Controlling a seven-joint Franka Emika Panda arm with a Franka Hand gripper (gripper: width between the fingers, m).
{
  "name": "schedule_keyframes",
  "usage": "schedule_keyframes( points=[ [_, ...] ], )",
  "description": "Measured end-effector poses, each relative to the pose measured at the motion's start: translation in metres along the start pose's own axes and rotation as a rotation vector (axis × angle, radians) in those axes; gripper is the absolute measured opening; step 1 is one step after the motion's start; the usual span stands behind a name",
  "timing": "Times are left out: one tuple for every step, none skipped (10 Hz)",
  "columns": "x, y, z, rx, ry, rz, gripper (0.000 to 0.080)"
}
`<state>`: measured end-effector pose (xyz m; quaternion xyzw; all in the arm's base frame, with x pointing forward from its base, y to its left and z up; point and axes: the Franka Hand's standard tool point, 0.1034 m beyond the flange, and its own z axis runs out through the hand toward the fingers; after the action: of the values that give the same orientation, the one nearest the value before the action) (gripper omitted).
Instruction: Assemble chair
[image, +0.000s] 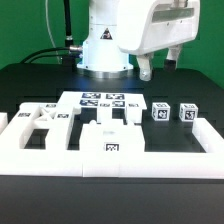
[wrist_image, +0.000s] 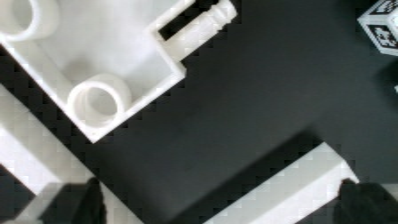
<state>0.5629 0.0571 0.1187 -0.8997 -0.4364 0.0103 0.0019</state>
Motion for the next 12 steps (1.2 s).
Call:
schedule_keyframes(
  points=[
    [0.0,0.0,0.0,0.0,0.0,0.0,0.0649],
    [0.0,0.0,0.0,0.0,0.0,0.0,0.0649],
    [0.0,0.0,0.0,0.0,0.0,0.0,0.0649],
    [0.0,0.0,0.0,0.0,0.0,0.0,0.0649],
    [0.0,0.0,0.0,0.0,0.0,0.0,0.0649],
    [0.0,0.0,0.0,0.0,0.0,0.0,0.0649],
    [0.0,0.0,0.0,0.0,0.0,0.0,0.0649],
    [-0.003,0.002,0.003,0.002,0.002,-0.002,0.0649],
    [-0.013,0.008,0.014,0.004,0.0,0.004,0.0649],
    [-0.015,0.015,0.025,-0.012,0.017,0.014,0.0649],
    [-0.018,0.02,0.034,-0.011,0.017,0.001,0.0649],
    [-0.019,0.028,0.041,-0.014,0.02,-0.006,0.0649]
  ],
)
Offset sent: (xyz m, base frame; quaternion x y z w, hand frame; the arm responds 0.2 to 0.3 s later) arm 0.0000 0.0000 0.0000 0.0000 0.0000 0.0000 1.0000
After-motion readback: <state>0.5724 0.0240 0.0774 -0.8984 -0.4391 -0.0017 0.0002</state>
